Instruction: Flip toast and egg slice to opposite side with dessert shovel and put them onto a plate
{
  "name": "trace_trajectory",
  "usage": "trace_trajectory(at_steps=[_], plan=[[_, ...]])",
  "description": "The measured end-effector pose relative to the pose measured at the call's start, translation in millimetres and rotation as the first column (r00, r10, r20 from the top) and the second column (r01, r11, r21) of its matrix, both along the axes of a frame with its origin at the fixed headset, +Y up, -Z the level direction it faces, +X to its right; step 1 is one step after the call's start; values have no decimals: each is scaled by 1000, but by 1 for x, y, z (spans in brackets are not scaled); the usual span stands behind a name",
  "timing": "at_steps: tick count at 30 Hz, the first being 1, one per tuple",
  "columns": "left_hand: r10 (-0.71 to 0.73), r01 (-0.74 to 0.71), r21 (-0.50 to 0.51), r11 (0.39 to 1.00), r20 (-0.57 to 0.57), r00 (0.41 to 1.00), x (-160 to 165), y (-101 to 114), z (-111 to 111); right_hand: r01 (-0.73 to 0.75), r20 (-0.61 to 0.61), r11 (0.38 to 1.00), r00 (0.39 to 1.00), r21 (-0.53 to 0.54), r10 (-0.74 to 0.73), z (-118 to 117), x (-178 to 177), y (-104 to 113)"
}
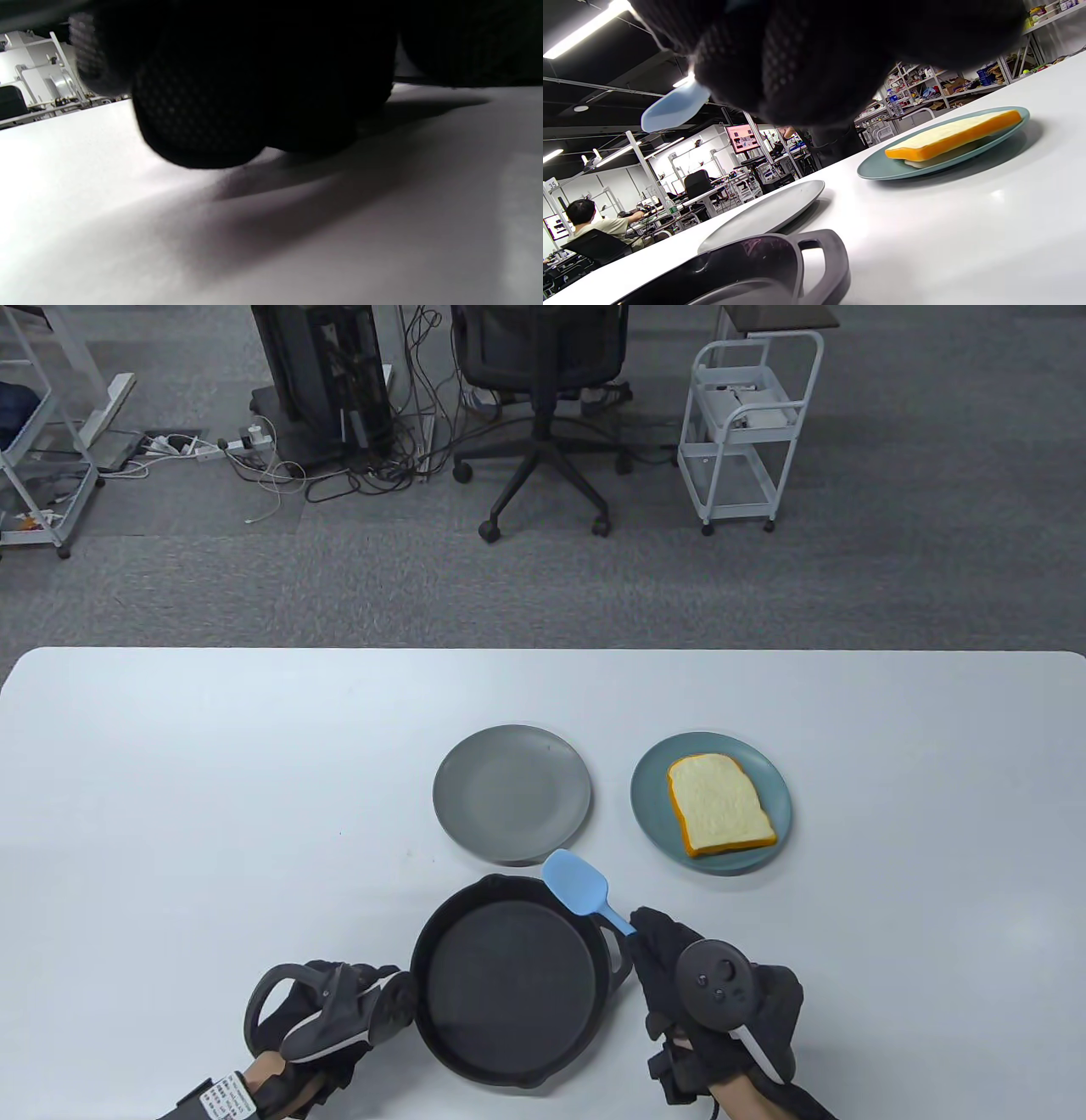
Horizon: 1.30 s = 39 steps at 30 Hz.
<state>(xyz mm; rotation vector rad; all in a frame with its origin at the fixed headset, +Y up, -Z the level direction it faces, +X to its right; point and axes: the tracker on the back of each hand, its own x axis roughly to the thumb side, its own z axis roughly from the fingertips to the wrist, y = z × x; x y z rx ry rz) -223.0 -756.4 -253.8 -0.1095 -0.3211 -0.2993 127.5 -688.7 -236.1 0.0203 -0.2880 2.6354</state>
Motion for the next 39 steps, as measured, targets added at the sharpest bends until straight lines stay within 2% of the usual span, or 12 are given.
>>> trace_trajectory(at_steps=[6,10,13,16,21,25,27,31,33,39], plan=[[-6,5,17,1000,22,1000,2,-1,2,-22,-16,999,1000,-26,22,-2,-3,-6],[-15,16,-45,999,36,999,1,2,2,-24,-16,999,1000,-29,24,-2,-4,-6],[-14,17,-143,990,21,1000,-4,6,1,-23,-13,999,1000,-30,23,-1,-3,-6],[54,-54,-169,984,-7,999,-14,14,1,-22,-13,999,1000,-27,22,-1,-3,-6],[243,-245,-19,969,-64,968,-36,40,-6,-35,-16,999,999,-33,34,-2,-4,-8],[311,-298,129,946,-95,946,-54,48,-9,-46,-20,998,999,-35,46,-1,-5,-9],[326,-304,172,937,-119,938,-63,52,-12,-55,-26,998,998,-40,54,-1,-7,-10],[363,-338,160,927,-160,918,-78,52,-19,-74,-41,996,997,-49,72,-2,-9,-12],[329,-316,99,944,-187,925,-86,51,-23,-88,-51,995,995,-56,85,-2,-11,-14],[312,-302,78,950,-239,920,-102,47,-31,-121,-79,990,990,-67,116,-2,-16,-18]])
